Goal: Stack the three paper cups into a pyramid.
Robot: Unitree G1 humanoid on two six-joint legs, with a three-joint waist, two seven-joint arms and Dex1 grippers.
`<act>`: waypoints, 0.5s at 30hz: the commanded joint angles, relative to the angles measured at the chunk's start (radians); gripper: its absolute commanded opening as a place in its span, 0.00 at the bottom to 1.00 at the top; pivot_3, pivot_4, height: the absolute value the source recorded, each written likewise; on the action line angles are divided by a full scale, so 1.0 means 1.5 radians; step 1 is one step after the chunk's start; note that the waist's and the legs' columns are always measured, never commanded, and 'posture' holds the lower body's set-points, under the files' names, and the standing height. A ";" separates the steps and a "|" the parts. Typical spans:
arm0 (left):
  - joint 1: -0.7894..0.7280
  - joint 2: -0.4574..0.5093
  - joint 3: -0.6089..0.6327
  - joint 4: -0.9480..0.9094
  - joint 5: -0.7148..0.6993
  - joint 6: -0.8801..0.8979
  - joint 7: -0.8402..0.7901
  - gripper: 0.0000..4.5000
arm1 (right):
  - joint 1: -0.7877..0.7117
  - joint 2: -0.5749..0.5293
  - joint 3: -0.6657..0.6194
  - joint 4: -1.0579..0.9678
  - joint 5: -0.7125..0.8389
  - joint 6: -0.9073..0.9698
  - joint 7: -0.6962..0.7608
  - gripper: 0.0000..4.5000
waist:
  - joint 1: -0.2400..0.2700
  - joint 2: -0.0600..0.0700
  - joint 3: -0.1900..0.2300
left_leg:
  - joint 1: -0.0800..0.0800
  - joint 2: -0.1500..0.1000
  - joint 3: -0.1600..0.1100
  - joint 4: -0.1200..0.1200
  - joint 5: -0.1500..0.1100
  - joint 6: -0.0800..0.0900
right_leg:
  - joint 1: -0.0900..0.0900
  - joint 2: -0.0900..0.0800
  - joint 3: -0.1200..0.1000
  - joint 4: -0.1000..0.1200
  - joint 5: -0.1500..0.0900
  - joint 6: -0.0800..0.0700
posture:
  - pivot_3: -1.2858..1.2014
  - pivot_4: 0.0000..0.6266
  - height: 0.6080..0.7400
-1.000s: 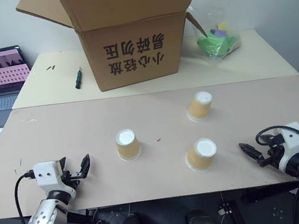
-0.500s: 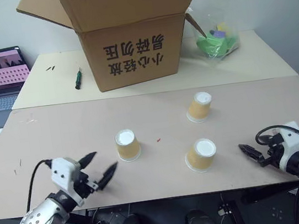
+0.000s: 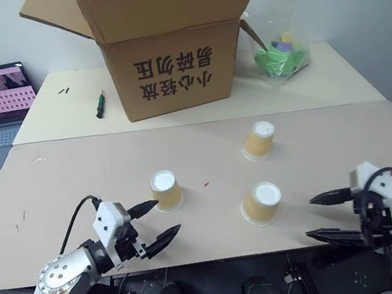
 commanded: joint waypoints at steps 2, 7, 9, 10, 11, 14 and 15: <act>0.002 -0.003 0.011 -0.020 -0.007 -0.013 0.002 0.96 | -0.027 0.024 0.039 -0.005 -0.032 -0.011 -0.049 1.00 | 0.004 0.000 0.000 | -0.001 -0.001 0.000 0.000 0.000 0.000 | 0.000 -0.001 0.000 -0.001 0.000 0.000 | 0.52 0.24 0.74; 0.013 -0.003 0.019 -0.032 -0.015 -0.008 0.009 0.96 | -0.094 0.061 0.093 0.014 -0.053 -0.008 -0.098 1.00 | -0.001 0.000 0.000 | 0.000 -0.001 0.000 0.000 0.000 0.000 | 0.000 -0.001 0.000 0.000 0.000 0.000 | 0.52 0.24 0.74; 0.015 -0.003 0.020 -0.033 -0.014 -0.008 0.009 0.96 | -0.110 0.069 0.107 0.017 -0.060 -0.007 -0.107 1.00 | -0.002 0.000 0.000 | 0.000 -0.001 0.000 0.000 0.000 0.000 | 0.001 -0.001 0.000 0.000 0.000 0.000 | 0.52 0.24 0.74; 0.015 -0.003 0.021 -0.034 -0.014 -0.008 0.010 0.96 | -0.121 0.074 0.114 0.021 -0.064 -0.006 -0.114 1.00 | -0.001 0.000 0.000 | 0.000 -0.001 0.000 0.000 0.000 0.000 | 0.001 -0.001 0.000 0.000 0.000 0.000 | 0.52 0.24 0.74; 0.016 -0.004 0.021 -0.035 -0.014 -0.008 0.010 0.96 | -0.131 0.080 0.119 0.023 -0.063 -0.001 -0.122 1.00 | -0.001 0.000 0.000 | 0.000 -0.001 0.000 0.000 0.000 0.000 | 0.000 -0.001 0.000 0.000 0.000 0.000 | 0.52 0.24 0.74; 0.015 -0.004 0.025 -0.030 -0.012 -0.009 0.013 0.96 | -0.152 0.091 0.135 0.011 -0.059 0.009 -0.135 1.00 | -0.001 0.000 0.000 | -0.001 -0.001 0.000 0.000 0.000 0.000 | 0.001 -0.001 0.000 0.000 0.001 -0.001 | 0.52 0.24 0.74; 0.015 -0.003 0.026 -0.029 -0.011 -0.010 0.014 0.96 | -0.156 0.093 0.138 0.009 -0.058 0.011 -0.138 1.00 | -0.001 0.000 0.000 | -0.001 -0.001 0.000 0.000 0.000 0.001 | 0.001 0.000 0.000 0.000 0.001 -0.001 | 0.52 0.24 0.74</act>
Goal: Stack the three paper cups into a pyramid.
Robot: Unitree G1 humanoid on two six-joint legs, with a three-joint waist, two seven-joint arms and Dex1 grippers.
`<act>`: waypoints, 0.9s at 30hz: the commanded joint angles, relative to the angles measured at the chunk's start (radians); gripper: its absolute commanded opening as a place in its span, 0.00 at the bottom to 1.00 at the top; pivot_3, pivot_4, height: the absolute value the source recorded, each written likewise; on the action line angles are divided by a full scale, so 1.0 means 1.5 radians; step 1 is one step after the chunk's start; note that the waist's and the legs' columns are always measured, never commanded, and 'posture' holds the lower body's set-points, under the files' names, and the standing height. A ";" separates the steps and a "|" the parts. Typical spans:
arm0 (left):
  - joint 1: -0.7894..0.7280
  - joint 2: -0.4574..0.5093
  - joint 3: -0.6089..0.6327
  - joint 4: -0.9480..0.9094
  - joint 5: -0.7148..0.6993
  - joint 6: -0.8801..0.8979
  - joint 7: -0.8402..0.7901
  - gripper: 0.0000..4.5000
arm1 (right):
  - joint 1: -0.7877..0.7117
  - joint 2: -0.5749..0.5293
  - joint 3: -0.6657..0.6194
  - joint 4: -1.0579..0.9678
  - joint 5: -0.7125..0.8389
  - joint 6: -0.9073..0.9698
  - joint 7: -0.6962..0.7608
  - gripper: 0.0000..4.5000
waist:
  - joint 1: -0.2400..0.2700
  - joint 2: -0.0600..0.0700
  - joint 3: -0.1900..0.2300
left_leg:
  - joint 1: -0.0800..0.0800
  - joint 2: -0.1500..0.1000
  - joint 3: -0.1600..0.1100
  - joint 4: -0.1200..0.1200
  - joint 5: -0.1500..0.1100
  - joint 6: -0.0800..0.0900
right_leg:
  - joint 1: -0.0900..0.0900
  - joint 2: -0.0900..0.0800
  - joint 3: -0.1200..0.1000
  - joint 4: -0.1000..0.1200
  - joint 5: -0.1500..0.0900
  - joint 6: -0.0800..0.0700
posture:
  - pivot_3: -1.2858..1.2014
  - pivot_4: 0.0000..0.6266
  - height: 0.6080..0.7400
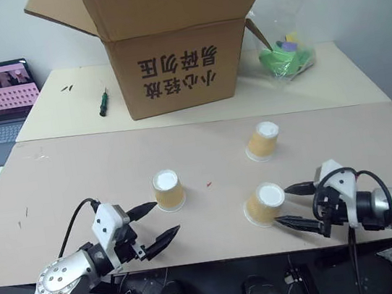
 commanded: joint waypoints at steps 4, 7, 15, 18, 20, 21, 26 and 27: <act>0.003 -0.003 0.021 -0.020 -0.006 -0.013 0.007 0.96 | -0.033 0.017 0.012 -0.050 0.021 0.032 -0.031 1.00 | 0.000 0.000 0.000 | 0.000 0.000 0.000 0.000 0.000 0.000 | 0.000 0.000 0.000 0.000 0.000 -0.001 | 0.52 0.24 0.74; 0.003 -0.007 0.024 -0.020 -0.007 -0.011 0.013 0.96 | -0.030 0.016 0.022 -0.057 0.014 0.032 -0.035 1.00 | 0.000 0.000 0.000 | 0.000 0.000 0.000 0.000 0.000 0.000 | 0.000 0.000 0.000 0.000 0.000 -0.001 | 0.52 0.24 0.74; 0.002 -0.009 0.021 -0.017 -0.003 -0.012 0.015 1.00 | -0.051 0.024 0.034 -0.052 0.010 0.030 -0.053 0.57 | 0.000 0.000 0.000 | 0.000 0.000 0.000 0.000 0.000 0.000 | 0.000 0.000 0.000 0.000 0.000 -0.001 | 0.52 0.24 0.74; 0.002 -0.011 0.020 -0.016 -0.003 -0.012 0.016 1.00 | -0.060 0.028 0.039 -0.050 0.011 0.031 -0.060 0.57 | 0.000 0.000 0.000 | 0.000 0.000 0.000 0.000 0.000 0.000 | 0.000 0.000 0.000 0.000 0.000 -0.001 | 0.52 0.24 0.74; 0.000 -0.012 0.018 -0.016 -0.003 -0.012 0.018 1.00 | -0.091 0.036 0.045 -0.052 0.018 0.039 -0.068 0.57 | -0.001 0.000 0.000 | 0.000 0.000 0.000 0.000 0.000 0.000 | 0.000 0.000 0.000 0.000 0.000 -0.001 | 0.52 0.24 0.74; -0.001 -0.012 0.018 -0.016 -0.003 -0.011 0.019 1.00 | -0.118 0.043 0.051 -0.052 0.028 0.046 -0.070 0.57 | -0.002 0.000 0.000 | 0.000 0.000 0.000 0.000 0.000 0.000 | 0.000 0.000 0.000 0.000 0.000 -0.001 | 0.52 0.24 0.74; -0.011 -0.016 0.008 -0.013 0.002 -0.009 0.024 1.00 | -0.288 0.102 0.154 0.006 0.011 0.053 -0.047 0.57 | -0.007 0.000 0.000 | 0.000 0.001 0.000 0.000 0.000 0.000 | 0.000 0.001 0.000 0.001 0.001 -0.001 | 0.52 0.24 0.74; -0.011 -0.017 0.007 -0.014 0.002 -0.010 0.026 1.00 | -0.313 0.114 0.185 0.035 -0.011 0.041 -0.039 0.57 | -0.006 0.000 0.000 | 0.001 0.001 0.000 0.000 0.000 0.000 | 0.000 0.001 0.000 0.001 0.001 -0.001 | 0.52 0.24 0.74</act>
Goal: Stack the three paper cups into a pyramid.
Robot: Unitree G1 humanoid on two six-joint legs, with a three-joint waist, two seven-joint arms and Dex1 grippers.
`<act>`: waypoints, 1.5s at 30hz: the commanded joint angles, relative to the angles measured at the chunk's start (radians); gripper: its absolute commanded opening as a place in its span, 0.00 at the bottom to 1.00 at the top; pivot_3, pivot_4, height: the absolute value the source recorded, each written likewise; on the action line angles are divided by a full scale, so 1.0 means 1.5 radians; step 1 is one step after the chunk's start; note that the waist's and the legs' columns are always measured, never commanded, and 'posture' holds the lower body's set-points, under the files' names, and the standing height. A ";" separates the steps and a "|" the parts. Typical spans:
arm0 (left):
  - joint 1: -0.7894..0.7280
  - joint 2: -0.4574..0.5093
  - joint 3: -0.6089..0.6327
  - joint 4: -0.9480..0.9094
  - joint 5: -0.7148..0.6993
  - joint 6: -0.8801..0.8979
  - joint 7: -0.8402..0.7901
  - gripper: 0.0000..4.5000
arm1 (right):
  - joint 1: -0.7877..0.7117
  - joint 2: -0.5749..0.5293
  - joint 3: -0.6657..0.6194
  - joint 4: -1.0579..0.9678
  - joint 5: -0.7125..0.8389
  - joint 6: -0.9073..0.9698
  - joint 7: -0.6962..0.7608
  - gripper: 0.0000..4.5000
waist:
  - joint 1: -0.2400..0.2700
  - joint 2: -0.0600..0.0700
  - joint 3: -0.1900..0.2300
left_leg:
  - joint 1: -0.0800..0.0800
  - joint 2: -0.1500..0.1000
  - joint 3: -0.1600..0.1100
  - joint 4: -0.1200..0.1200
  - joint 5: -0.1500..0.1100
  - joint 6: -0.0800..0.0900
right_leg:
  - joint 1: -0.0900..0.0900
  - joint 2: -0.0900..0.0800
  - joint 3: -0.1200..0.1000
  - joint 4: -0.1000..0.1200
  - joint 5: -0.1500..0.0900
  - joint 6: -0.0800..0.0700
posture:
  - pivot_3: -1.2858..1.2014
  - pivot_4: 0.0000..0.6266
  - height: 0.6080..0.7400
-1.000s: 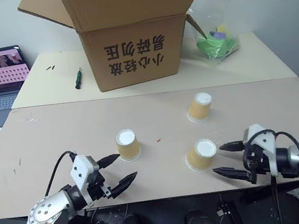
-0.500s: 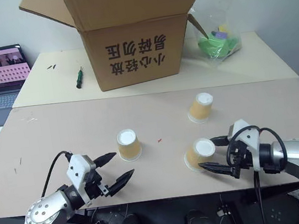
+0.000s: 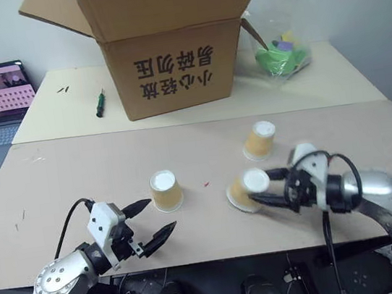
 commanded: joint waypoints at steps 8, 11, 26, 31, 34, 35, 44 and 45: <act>0.016 -0.013 0.003 -0.033 0.002 -0.013 0.022 1.00 | -0.141 0.064 0.161 0.266 -0.137 -0.132 0.102 0.57 | 0.008 0.000 0.000 | -0.004 0.000 0.000 0.000 0.000 0.000 | -0.002 0.000 0.000 0.000 0.002 0.000 | 0.52 0.24 0.74; 0.032 -0.016 0.004 -0.043 0.003 -0.017 0.028 1.00 | -0.169 0.074 0.172 0.341 -0.166 -0.171 0.126 0.57 | 0.005 0.000 0.000 | -0.002 0.000 0.000 0.000 0.000 0.000 | -0.001 0.000 0.000 0.001 0.001 -0.001 | 0.52 0.24 0.74; 0.061 -0.029 0.003 -0.058 0.017 -0.028 0.045 1.00 | -0.201 0.157 0.204 0.412 -0.231 -0.214 0.156 0.66 | -0.002 0.000 0.000 | 0.000 0.001 0.000 -0.001 0.000 0.000 | 0.000 0.001 0.000 0.002 0.001 -0.002 | 0.52 0.24 0.74; 0.062 -0.028 0.001 -0.057 0.018 -0.033 0.045 1.00 | -0.182 0.151 0.186 0.410 -0.254 -0.222 0.141 0.99 | 0.002 0.000 0.000 | 0.000 0.000 0.000 -0.001 0.000 0.000 | -0.001 0.000 0.000 0.002 0.001 -0.002 | 0.52 0.24 0.74; 0.060 -0.027 0.000 -0.054 0.018 -0.034 0.043 1.00 | -0.161 0.122 0.163 0.378 -0.243 -0.202 0.155 0.99 | 0.005 0.000 0.000 | -0.001 0.000 0.000 -0.001 0.000 0.000 | -0.002 0.000 0.000 0.002 0.001 -0.002 | 0.52 0.24 0.74; 0.059 -0.027 0.000 -0.052 0.018 -0.035 0.042 1.00 | -0.150 0.107 0.153 0.362 -0.235 -0.191 0.161 0.99 | 0.007 0.000 0.000 | -0.002 0.000 0.000 -0.001 0.000 0.000 | -0.002 0.000 0.000 0.002 0.001 -0.002 | 0.52 0.24 0.74; 0.050 -0.023 0.000 -0.043 0.014 -0.031 0.041 1.00 | 0.038 -0.058 -0.042 0.190 -0.118 -0.068 0.192 0.99 | 0.014 0.000 0.000 | -0.003 0.000 0.000 -0.001 0.000 0.000 | -0.002 0.000 0.000 0.001 0.000 -0.002 | 0.52 0.24 0.74; 0.049 -0.022 0.002 -0.043 0.012 -0.031 0.041 1.00 | 0.056 -0.061 -0.056 0.190 -0.125 -0.063 0.170 0.99 | 0.009 0.000 0.000 | -0.003 0.000 0.000 -0.001 0.000 0.000 | -0.002 0.000 0.000 0.001 0.000 -0.002 | 0.52 0.24 0.74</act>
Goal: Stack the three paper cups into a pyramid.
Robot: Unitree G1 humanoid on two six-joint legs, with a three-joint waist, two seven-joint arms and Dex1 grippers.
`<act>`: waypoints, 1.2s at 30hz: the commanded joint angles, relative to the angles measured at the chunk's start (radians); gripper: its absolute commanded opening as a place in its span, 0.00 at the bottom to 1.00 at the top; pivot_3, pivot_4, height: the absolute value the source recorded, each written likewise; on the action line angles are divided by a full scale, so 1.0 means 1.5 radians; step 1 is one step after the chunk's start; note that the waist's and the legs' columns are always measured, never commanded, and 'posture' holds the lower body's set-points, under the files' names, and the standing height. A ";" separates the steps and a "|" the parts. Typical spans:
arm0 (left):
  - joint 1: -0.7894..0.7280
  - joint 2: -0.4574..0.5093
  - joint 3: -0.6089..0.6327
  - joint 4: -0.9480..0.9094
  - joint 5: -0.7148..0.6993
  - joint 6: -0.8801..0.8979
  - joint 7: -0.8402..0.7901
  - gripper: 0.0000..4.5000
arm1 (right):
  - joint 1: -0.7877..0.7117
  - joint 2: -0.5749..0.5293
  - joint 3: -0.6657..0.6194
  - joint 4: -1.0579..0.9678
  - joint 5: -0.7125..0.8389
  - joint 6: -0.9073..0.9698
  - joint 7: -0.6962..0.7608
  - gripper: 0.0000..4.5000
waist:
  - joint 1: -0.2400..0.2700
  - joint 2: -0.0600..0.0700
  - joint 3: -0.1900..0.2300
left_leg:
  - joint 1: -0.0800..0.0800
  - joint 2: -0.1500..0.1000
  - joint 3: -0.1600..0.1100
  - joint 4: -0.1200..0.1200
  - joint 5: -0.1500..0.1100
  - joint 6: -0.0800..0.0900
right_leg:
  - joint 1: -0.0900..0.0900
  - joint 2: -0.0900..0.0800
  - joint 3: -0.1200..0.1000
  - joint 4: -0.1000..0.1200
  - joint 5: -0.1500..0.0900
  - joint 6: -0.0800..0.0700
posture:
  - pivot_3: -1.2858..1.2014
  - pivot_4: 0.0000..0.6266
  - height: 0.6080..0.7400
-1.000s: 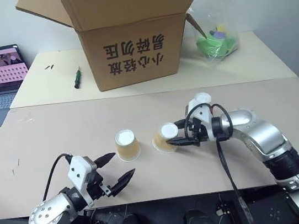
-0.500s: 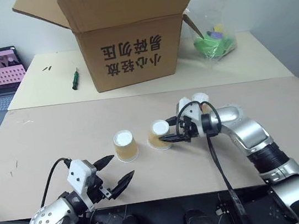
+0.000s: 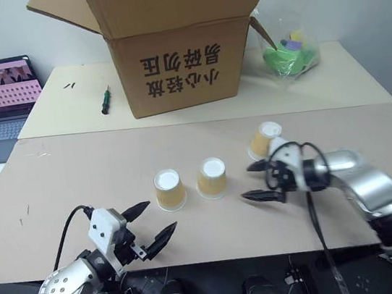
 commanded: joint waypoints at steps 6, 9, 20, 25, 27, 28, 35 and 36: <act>-0.002 0.005 0.006 -0.019 -0.003 -0.005 -0.002 1.00 | -0.018 0.102 -0.106 0.054 -0.077 0.032 -0.299 0.99 | -0.019 -0.001 0.000 | 0.003 0.000 0.000 0.001 0.000 -0.001 | 0.002 0.000 0.001 0.000 0.000 0.000 | 0.52 0.24 0.74; -0.005 0.008 0.008 -0.018 -0.003 -0.005 -0.002 1.00 | -0.042 0.155 -0.117 0.081 -0.089 0.023 -0.369 0.99 | -0.021 -0.001 0.000 | 0.003 0.000 0.000 0.000 0.000 -0.001 | 0.001 0.000 0.000 0.000 0.001 -0.001 | 0.52 0.24 0.74; -0.010 0.014 0.016 -0.017 -0.005 0.000 0.001 1.00 | -0.114 0.248 -0.125 0.130 -0.076 0.022 -0.462 0.99 | -0.016 0.000 0.000 | 0.000 0.000 -0.001 0.000 0.000 0.000 | -0.001 0.000 0.000 0.001 0.003 0.004 | 0.52 0.24 0.74; -0.015 0.014 0.016 -0.012 -0.004 0.001 0.001 1.00 | -0.147 0.262 -0.128 0.162 -0.064 0.019 -0.468 0.99 | -0.016 0.000 0.000 | 0.000 0.000 0.000 -0.001 0.000 0.000 | -0.001 0.000 0.000 0.001 0.001 0.000 | 0.52 0.24 0.74; -0.017 0.015 0.016 -0.011 -0.003 0.001 0.001 1.00 | -0.156 0.266 -0.126 0.171 -0.063 0.016 -0.470 0.99 | -0.016 0.000 0.000 | 0.000 0.000 0.000 -0.001 0.000 0.000 | -0.001 0.000 0.000 0.001 0.002 0.002 | 0.52 0.24 0.74; -0.017 0.014 0.016 -0.010 -0.003 0.002 0.001 1.00 | -0.163 0.268 -0.124 0.178 -0.064 0.013 -0.472 0.99 | -0.016 0.000 0.000 | 0.000 0.000 0.000 -0.001 0.000 0.000 | -0.001 0.000 0.000 0.001 0.002 0.002 | 0.52 0.24 0.74; -0.019 0.012 0.014 -0.007 -0.001 0.000 0.002 1.00 | -0.248 0.279 -0.131 0.259 -0.069 -0.024 -0.484 0.99 | -0.021 0.001 0.000 | 0.000 0.000 0.000 -0.001 0.000 0.000 | -0.001 0.000 0.000 0.001 0.003 0.003 | 0.52 0.24 0.74; -0.018 0.012 0.013 -0.007 0.000 -0.001 0.002 1.00 | -0.252 0.279 -0.130 0.269 -0.070 -0.028 -0.485 0.99 | -0.022 0.001 0.000 | -0.001 0.000 0.000 -0.001 0.000 0.000 | -0.001 0.000 0.000 0.001 0.003 0.003 | 0.52 0.24 0.74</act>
